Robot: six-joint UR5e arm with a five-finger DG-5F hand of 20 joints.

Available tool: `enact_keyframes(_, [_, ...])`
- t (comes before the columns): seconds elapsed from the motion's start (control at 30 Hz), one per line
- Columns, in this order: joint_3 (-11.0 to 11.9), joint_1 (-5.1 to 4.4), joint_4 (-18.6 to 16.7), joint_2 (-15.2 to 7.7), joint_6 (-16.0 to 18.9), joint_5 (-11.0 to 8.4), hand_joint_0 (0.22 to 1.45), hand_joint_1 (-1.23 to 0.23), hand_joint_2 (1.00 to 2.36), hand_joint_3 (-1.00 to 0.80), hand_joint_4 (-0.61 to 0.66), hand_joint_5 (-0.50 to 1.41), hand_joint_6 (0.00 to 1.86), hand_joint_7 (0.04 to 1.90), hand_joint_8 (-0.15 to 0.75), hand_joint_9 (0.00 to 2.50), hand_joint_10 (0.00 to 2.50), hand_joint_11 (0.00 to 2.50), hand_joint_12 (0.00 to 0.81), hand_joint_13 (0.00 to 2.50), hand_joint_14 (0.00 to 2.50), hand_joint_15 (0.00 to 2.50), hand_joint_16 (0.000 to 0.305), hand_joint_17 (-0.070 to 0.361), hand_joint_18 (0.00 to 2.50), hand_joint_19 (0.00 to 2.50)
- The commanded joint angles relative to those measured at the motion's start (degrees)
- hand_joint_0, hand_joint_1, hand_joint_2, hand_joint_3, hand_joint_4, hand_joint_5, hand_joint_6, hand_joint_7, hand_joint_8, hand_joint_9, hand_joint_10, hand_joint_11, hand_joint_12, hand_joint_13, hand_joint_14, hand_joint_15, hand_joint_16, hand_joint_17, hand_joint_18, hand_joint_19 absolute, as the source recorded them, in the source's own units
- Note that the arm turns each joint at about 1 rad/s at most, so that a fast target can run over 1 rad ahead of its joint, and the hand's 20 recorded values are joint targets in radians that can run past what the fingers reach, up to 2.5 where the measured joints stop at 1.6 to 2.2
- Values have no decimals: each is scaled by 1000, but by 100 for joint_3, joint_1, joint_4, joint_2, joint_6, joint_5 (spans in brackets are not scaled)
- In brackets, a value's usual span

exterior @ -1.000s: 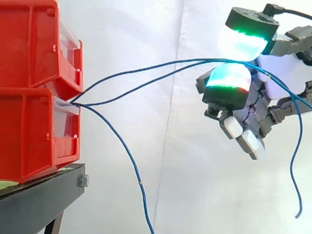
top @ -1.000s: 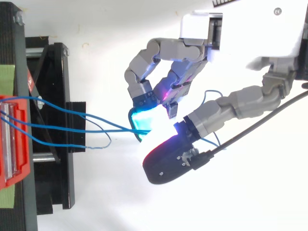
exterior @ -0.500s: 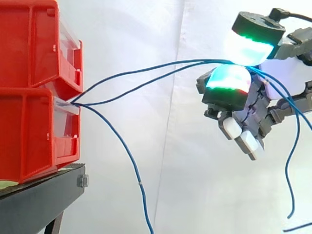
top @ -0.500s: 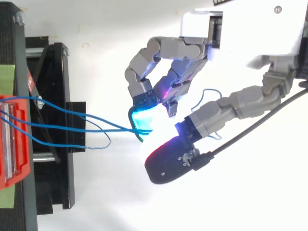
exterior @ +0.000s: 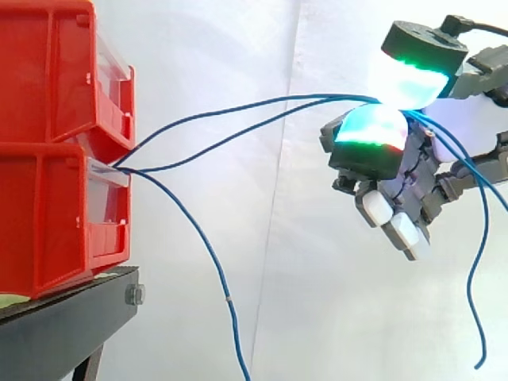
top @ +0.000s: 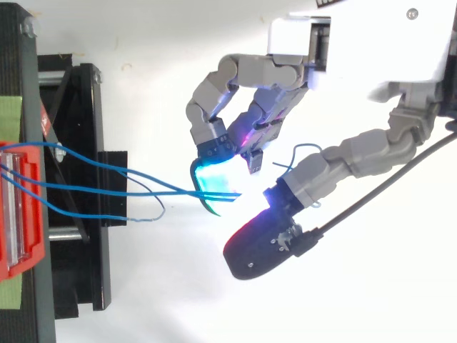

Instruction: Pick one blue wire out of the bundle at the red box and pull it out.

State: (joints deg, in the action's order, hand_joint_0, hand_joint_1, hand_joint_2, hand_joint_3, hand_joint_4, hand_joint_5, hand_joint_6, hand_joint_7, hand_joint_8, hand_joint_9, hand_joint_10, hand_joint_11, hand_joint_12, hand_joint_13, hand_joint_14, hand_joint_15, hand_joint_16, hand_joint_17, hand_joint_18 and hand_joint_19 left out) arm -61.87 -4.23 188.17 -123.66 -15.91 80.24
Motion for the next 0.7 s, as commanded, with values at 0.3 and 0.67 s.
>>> enact_keyframes(0.3, [0,1,44,0,0,9,477,-626,1000,-500,181,-141,910,1033,375,1003,12,544,457,920,20,556,63,142,784,562])
enact_keyframes(0.67, [0,1,61,0,0,18,449,-666,1000,-500,179,-146,911,1018,380,981,14,540,466,908,20,567,66,148,779,554])
